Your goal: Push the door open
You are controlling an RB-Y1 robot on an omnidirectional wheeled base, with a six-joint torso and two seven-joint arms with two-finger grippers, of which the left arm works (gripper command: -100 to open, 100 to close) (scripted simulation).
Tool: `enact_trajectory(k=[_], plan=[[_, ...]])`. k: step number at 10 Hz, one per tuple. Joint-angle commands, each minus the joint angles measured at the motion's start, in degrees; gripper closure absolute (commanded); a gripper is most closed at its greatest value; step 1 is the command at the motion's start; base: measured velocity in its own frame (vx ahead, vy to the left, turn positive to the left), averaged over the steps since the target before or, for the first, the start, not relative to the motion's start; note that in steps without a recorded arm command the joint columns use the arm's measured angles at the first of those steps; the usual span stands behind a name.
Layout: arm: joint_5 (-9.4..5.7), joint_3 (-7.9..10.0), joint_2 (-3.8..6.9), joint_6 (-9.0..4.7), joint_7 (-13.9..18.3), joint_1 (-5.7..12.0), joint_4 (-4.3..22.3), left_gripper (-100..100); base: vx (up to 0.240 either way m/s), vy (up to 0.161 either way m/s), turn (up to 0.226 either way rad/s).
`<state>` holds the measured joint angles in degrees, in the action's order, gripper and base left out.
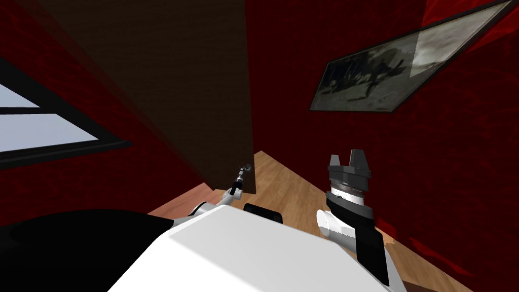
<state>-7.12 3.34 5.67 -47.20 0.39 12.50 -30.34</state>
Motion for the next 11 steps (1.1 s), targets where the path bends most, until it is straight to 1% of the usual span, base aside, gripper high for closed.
enact_trajectory(k=[1, 3, 4, 5, 6, 8, 9, 11], plan=[[-0.42, 1.01, 0.78, -1.06, -0.02, 1.06, 2.19, 100, 0.135, -0.092, 0.067], [-0.42, 1.01, 0.78, -1.06, -0.02, 1.06, 2.19, 100, 0.044, -0.01, 0.0], [-0.85, 2.33, 0.93, -1.12, -0.41, 1.08, 2.39, 100, 0.134, -0.047, 0.076], [-0.96, 2.66, 0.96, -1.14, -0.51, 1.08, 2.44, 100, 0.189, -0.088, 0.08], [-0.96, 2.66, 0.96, -1.14, -0.51, 1.08, 2.44, 100, 0.119, -0.059, 0.046], [-0.96, 2.66, 0.96, -1.14, -0.51, 1.08, 2.44, 100, 0.031, -0.005, -0.007], [-1.38, 3.96, 1.1, -1.2, -0.89, 1.1, 2.65, 100, 0.137, -0.051, 0.079], [-1.68, 4.89, 1.2, -1.24, -1.17, 1.12, 2.79, 100, 0.189, -0.102, 0.085]])
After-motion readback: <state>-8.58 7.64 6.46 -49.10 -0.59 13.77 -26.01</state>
